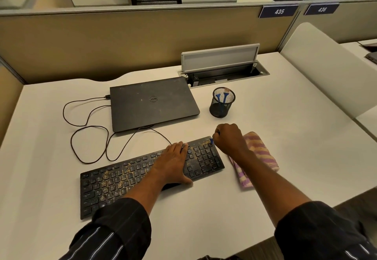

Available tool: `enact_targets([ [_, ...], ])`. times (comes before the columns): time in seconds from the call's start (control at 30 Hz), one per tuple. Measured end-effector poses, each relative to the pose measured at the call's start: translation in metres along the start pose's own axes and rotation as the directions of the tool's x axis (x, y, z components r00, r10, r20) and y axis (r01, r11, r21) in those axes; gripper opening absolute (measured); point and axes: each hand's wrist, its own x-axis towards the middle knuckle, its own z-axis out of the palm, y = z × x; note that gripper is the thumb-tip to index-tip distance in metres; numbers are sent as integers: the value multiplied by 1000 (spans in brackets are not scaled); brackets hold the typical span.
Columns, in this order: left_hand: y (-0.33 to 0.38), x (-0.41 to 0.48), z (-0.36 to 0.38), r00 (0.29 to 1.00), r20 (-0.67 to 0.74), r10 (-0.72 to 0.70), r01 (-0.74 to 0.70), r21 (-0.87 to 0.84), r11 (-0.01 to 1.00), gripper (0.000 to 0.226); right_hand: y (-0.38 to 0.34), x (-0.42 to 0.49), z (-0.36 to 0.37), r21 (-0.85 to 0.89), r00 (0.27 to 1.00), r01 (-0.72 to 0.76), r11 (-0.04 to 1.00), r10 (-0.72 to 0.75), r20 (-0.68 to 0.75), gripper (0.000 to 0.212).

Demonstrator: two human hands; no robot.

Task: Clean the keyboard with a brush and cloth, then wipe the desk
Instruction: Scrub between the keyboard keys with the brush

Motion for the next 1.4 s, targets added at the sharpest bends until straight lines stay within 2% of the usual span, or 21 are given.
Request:
enact_targets([
  [0.1, 0, 0, -1, 1000, -4, 4, -4, 2, 1000, 134, -5, -1, 0, 21, 999, 44, 999, -44, 11, 26],
  [0.27, -1, 0, 1, 1000, -2, 3, -3, -10, 1000, 135, 1, 3, -3, -22, 998, -47, 999, 46, -44, 24],
  [0.4, -1, 1, 0, 1000, -7, 5, -5, -22, 1000, 137, -3, -1, 8, -66, 999, -4, 998, 7, 42, 24],
  [0.6, -2, 2, 3, 1000, -10, 2, -3, -31, 1000, 141, -2, -1, 3, 15, 998, -1, 1000, 2, -59, 25],
  [0.77, -2, 2, 3, 1000, -15, 3, -4, -31, 1000, 140, -10, 0, 6, -14, 998, 59, 998, -59, 38, 26],
  [0.97, -1, 1, 1, 1000, -27, 8, -9, -38, 999, 139, -2, 5, -1, 11, 997, -2, 1000, 3, -82, 25],
  [1.13, -2, 1, 2, 1000, -22, 0, 0, -38, 999, 140, -8, 0, 9, 7, 995, 78, 997, -78, 59, 25],
  [1.3, -2, 1, 3, 1000, -20, -3, 2, -44, 999, 141, -6, 5, 0, 37, 996, 77, 996, -74, -57, 25],
  [1.4, -2, 2, 4, 1000, -17, -5, 5, -45, 999, 140, -4, 6, 1, -11, 999, 38, 999, -38, -37, 24],
])
